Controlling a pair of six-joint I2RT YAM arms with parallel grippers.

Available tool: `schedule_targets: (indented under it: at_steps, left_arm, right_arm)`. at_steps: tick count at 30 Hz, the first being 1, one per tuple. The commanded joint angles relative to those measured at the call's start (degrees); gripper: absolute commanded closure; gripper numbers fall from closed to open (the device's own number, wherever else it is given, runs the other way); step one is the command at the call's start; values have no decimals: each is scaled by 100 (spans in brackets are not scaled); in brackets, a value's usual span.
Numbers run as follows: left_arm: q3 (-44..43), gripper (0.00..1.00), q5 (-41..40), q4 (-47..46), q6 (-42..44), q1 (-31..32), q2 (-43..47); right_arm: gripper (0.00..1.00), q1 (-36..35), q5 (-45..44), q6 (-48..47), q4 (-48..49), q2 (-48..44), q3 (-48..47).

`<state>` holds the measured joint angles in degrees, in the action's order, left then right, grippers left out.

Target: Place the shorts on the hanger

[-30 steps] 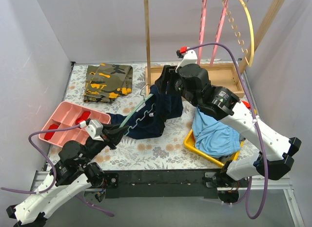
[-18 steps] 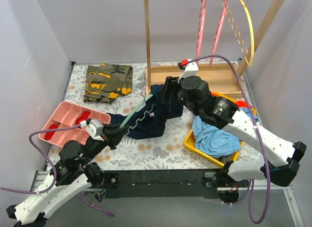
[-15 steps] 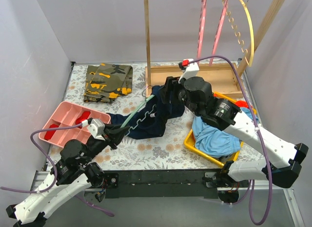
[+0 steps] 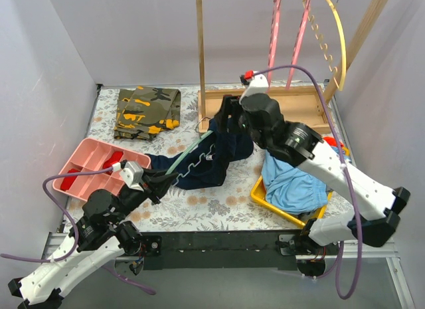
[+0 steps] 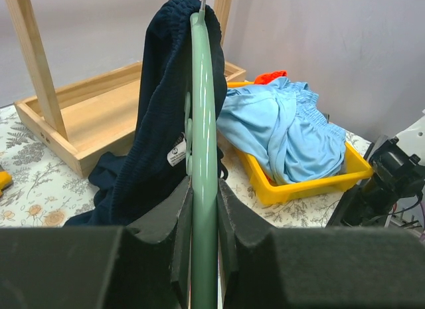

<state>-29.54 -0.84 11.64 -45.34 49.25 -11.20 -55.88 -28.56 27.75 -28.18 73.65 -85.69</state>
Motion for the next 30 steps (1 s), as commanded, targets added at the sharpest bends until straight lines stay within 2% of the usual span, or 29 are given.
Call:
schedule_targets:
  at_steps: [1,4,8,11,17,25,30]
  left_arm:
    - [-193,100,-4,-549,139,-4,4]
    - [-193,100,-56,-540,219,-4,-5]
    - [-166,100,-153,-619,377,-4,13]
    - [-166,100,-215,-567,526,-4,-5]
    - [-122,100,-311,-452,763,-12,48]
    - [-166,100,-426,-390,1071,-4,-14]
    - [-175,100,-417,-426,1150,-12,-207]
  right_arm:
    - [29,15,-255,784,-950,790,-1475]
    - [27,155,-64,1109,-1040,958,-1766]
    - [27,297,122,1697,-2126,1414,-2390]
    - [27,367,87,1909,-2533,1565,-2768]
    - [28,604,885,2603,-2578,1951,-2690]
    - [28,815,1431,3201,-2614,2355,-2567]
    - [34,824,1968,3298,-2560,2734,-2690]
